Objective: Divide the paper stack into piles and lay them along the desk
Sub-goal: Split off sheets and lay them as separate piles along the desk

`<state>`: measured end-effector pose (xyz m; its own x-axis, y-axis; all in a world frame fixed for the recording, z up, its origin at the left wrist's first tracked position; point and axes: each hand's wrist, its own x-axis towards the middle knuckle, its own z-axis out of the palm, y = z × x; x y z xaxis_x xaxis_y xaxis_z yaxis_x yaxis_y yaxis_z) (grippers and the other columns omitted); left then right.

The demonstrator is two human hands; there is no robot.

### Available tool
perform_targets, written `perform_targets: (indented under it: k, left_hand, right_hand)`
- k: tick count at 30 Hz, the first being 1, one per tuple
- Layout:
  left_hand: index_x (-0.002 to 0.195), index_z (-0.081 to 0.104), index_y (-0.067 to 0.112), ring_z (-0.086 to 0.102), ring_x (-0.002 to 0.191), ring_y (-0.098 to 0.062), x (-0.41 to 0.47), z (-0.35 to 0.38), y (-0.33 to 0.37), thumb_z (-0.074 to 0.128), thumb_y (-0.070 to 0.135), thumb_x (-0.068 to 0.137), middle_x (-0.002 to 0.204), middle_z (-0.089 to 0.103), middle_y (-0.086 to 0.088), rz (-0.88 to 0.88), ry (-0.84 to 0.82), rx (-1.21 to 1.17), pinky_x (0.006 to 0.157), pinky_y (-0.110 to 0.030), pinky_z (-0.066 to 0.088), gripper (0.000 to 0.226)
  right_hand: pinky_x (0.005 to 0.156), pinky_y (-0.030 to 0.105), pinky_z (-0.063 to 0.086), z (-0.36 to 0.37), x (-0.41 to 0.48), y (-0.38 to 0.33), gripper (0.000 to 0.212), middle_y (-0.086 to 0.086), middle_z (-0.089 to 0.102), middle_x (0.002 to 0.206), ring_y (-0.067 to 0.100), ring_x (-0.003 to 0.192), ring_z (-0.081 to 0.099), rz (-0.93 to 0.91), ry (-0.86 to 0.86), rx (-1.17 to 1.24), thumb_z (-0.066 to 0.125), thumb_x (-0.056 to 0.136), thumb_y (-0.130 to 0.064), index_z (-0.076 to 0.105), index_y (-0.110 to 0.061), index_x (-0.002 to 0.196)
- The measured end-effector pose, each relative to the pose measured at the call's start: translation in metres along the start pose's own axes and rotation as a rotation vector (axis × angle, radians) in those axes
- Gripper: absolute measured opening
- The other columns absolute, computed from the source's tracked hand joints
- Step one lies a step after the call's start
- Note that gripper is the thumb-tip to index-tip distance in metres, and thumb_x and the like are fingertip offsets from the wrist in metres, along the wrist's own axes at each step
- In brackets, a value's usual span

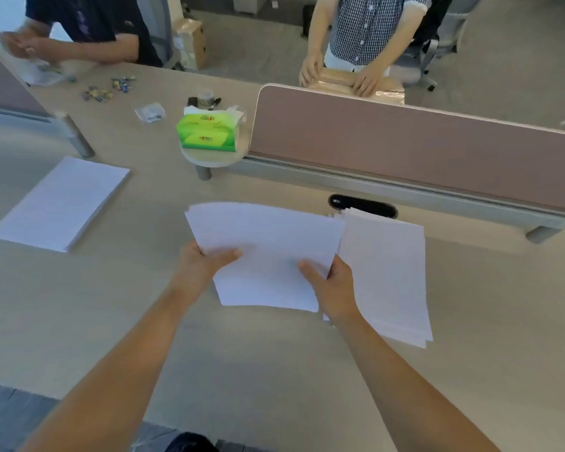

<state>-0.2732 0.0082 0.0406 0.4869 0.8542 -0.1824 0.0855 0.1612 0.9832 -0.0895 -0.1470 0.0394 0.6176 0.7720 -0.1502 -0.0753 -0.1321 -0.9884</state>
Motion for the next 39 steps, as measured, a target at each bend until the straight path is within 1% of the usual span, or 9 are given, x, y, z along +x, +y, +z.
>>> perform_targets:
  k: [3, 6, 10, 15, 20, 24, 31, 36, 39]
  left_hand:
    - [0.094, 0.075, 0.022, 0.072, 0.095, -0.020, -0.009, -0.028, -0.025, 0.082, 0.038, 0.060, 0.099, 0.076, 0.000, -0.065, -0.039, -0.031, 0.083, -0.037, 0.056, 0.038]
    - [0.082, 0.074, 0.021, 0.070, 0.079, -0.016, -0.020, -0.027, -0.026, 0.078, 0.043, 0.065, 0.085, 0.074, 0.003, -0.106, 0.027, -0.003, 0.075, -0.034, 0.054, 0.028]
    - [0.078, 0.073, 0.007, 0.064, 0.072, -0.019, -0.021, -0.047, -0.011, 0.079, 0.052, 0.055, 0.078, 0.068, -0.004, -0.082, -0.005, 0.033, 0.070, -0.036, 0.051, 0.051]
    - [0.080, 0.071, 0.020, 0.068, 0.079, -0.019, -0.018, -0.072, -0.017, 0.080, 0.037, 0.063, 0.082, 0.072, -0.001, -0.104, -0.142, 0.112, 0.073, -0.036, 0.054, 0.026]
    - [0.077, 0.070, 0.021, 0.071, 0.076, -0.014, -0.019, -0.084, -0.018, 0.073, 0.038, 0.083, 0.078, 0.073, 0.004, -0.074, -0.121, 0.253, 0.070, -0.036, 0.056, 0.018]
    - [0.082, 0.071, 0.025, 0.070, 0.074, 0.000, -0.018, -0.095, -0.005, 0.070, 0.033, 0.087, 0.081, 0.073, 0.010, 0.001, -0.136, 0.184, 0.065, -0.024, 0.055, 0.010]
    - [0.069, 0.072, 0.018, 0.067, 0.060, -0.003, 0.004, -0.082, -0.008, 0.084, 0.018, 0.073, 0.065, 0.071, 0.009, -0.145, -0.016, -0.002, 0.058, -0.020, 0.054, 0.012]
    - [0.067, 0.073, 0.019, 0.069, 0.066, -0.010, 0.014, -0.078, -0.038, 0.088, 0.022, 0.066, 0.069, 0.074, 0.006, -0.286, 0.080, 0.031, 0.064, -0.028, 0.056, 0.015]
    - [0.065, 0.071, 0.022, 0.065, 0.055, 0.003, 0.027, -0.071, -0.033, 0.087, 0.018, 0.068, 0.058, 0.070, 0.016, -0.278, 0.140, 0.030, 0.053, -0.015, 0.052, 0.017]
  right_hand:
    - [0.090, 0.038, 0.057, 0.028, -0.015, 0.018, 0.020, -0.004, 0.077, 0.099, 0.013, 0.096, 0.073, 0.069, 0.029, 0.042, 0.077, 0.082, -0.009, 0.074, -0.018, 0.100]
    - [0.085, 0.034, 0.058, 0.054, -0.028, 0.015, 0.017, -0.004, 0.077, 0.095, 0.013, 0.092, 0.073, 0.062, 0.099, 0.125, 0.072, 0.086, -0.006, 0.074, -0.021, 0.094]
    - [0.073, 0.024, 0.060, 0.072, -0.042, -0.002, 0.020, -0.007, 0.075, 0.093, 0.006, 0.085, 0.073, 0.060, 0.180, 0.155, 0.072, 0.086, -0.006, 0.069, -0.013, 0.105]
    - [0.071, 0.027, 0.060, 0.092, -0.057, 0.003, 0.021, -0.001, 0.074, 0.100, 0.013, 0.090, 0.072, 0.104, 0.178, 0.056, 0.072, 0.087, -0.014, 0.069, -0.013, 0.108]
    - [0.066, 0.027, 0.060, 0.111, -0.067, -0.010, 0.007, -0.010, 0.073, 0.082, 0.006, 0.072, 0.071, 0.118, 0.258, -0.043, 0.069, 0.090, -0.021, 0.070, -0.023, 0.084]
    - [0.069, 0.031, 0.061, 0.113, -0.061, -0.026, 0.009, -0.004, 0.075, 0.087, 0.014, 0.078, 0.073, 0.137, 0.265, -0.053, 0.074, 0.086, -0.024, 0.072, -0.017, 0.091]
    - [0.071, 0.022, 0.057, 0.115, -0.034, -0.014, 0.025, -0.003, 0.074, 0.100, 0.009, 0.090, 0.072, 0.071, 0.236, 0.041, 0.071, 0.086, -0.008, 0.067, -0.012, 0.110]
    - [0.080, 0.031, 0.056, 0.115, -0.008, 0.016, 0.021, 0.002, 0.075, 0.102, 0.016, 0.096, 0.072, 0.160, 0.173, -0.002, 0.071, 0.087, -0.006, 0.070, -0.022, 0.100]
    - [0.071, 0.025, 0.058, 0.114, 0.014, 0.010, 0.020, -0.007, 0.077, 0.090, 0.009, 0.085, 0.073, 0.178, 0.175, 0.002, 0.073, 0.085, -0.005, 0.071, -0.024, 0.092]
